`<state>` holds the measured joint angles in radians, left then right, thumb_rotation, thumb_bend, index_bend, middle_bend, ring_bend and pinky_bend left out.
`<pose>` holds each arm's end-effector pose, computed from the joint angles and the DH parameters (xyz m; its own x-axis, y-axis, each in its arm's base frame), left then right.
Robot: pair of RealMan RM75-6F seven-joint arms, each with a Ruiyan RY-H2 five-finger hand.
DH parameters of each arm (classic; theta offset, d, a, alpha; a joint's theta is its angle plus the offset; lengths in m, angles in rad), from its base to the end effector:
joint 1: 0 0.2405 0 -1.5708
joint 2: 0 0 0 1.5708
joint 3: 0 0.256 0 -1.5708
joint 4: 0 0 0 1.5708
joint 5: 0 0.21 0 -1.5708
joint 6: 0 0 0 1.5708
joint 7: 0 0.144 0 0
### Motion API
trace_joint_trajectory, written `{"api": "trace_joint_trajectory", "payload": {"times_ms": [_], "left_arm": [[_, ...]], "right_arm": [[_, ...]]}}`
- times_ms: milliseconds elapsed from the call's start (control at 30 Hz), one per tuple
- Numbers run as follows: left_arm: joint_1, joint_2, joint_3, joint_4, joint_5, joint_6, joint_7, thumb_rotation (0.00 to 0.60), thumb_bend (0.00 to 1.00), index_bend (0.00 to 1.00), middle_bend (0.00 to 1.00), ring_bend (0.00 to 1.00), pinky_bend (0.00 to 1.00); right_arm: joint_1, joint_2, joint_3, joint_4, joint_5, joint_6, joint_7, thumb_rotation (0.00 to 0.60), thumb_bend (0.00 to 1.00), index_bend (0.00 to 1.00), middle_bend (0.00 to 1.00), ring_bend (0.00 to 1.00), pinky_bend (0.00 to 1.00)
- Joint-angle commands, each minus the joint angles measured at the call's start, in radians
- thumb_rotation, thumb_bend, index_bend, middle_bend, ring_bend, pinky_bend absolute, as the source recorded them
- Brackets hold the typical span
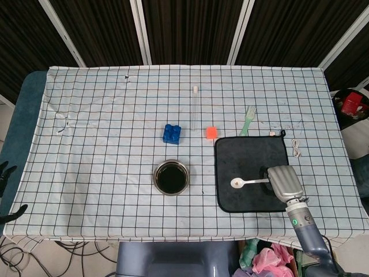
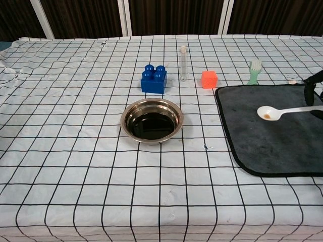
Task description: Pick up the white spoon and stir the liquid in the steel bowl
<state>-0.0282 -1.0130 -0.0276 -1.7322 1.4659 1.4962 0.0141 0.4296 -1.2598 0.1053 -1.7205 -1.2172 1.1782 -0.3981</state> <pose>-0.3098 0.1576 0.1816 0.3928 0.0373 0.9189 0.9159 0.0738 -0.3946 -0.2341 -0.2749 0.0785 0.5076 -0.1747 0.8437 -0.8595 -0.1717 0.4815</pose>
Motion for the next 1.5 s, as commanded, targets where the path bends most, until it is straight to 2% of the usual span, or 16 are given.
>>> {"api": "trace_joint_trajectory", "payload": {"times_ms": [33,233,367,567,867,1067,1300,1500], "left_arm": [[0.0,-0.002,-0.001,0.002,0.009,0.008,-0.002,0.6,0.19,0.1,0.01,0.0,0.0],[0.016,-0.027,-0.004,0.037,0.063,0.077,-0.038,0.6,0.19,0.1,0.01,0.0,0.0],[0.016,-0.031,-0.006,0.046,0.069,0.083,-0.035,0.6,0.19,0.1,0.01,0.0,0.0],[0.019,-0.055,-0.031,0.072,0.055,0.114,-0.038,0.6,0.19,0.1,0.01,0.0,0.0],[0.016,-0.064,-0.05,0.083,0.023,0.113,-0.038,0.6,0.19,0.1,0.01,0.0,0.0],[0.018,-0.068,-0.063,0.085,0.0,0.116,-0.031,0.6,0.19,0.1,0.01,0.0,0.0],[0.024,-0.071,-0.072,0.086,-0.009,0.128,-0.03,0.6,0.19,0.1,0.01,0.0,0.0],[0.023,-0.072,-0.076,0.087,-0.018,0.124,-0.028,0.6,0.19,0.1,0.01,0.0,0.0]], "right_arm": [[0.02,0.027,0.012,-0.015,-0.021,-0.001,-0.031,0.6,0.39,0.6,0.86,1.0,1.0],[0.098,0.11,0.084,-0.039,-0.007,-0.048,-0.101,0.6,0.39,0.6,0.86,1.0,1.0],[0.155,0.137,0.105,-0.022,-0.012,-0.099,-0.156,0.6,0.39,0.6,0.86,1.0,1.0],[0.268,0.099,0.135,0.019,-0.101,-0.13,-0.259,0.6,0.39,0.6,0.87,1.0,1.0],[0.345,-0.023,0.131,0.173,-0.269,-0.064,-0.286,0.6,0.39,0.61,0.88,1.0,1.0],[0.368,-0.086,0.102,0.239,-0.393,0.002,-0.335,0.6,0.39,0.62,0.88,1.0,1.0],[0.373,-0.139,0.064,0.265,-0.496,0.049,-0.428,0.6,0.39,0.63,0.9,1.0,1.0],[0.37,-0.198,0.062,0.321,-0.528,0.088,-0.463,0.6,0.39,0.63,0.9,1.0,1.0]]}}
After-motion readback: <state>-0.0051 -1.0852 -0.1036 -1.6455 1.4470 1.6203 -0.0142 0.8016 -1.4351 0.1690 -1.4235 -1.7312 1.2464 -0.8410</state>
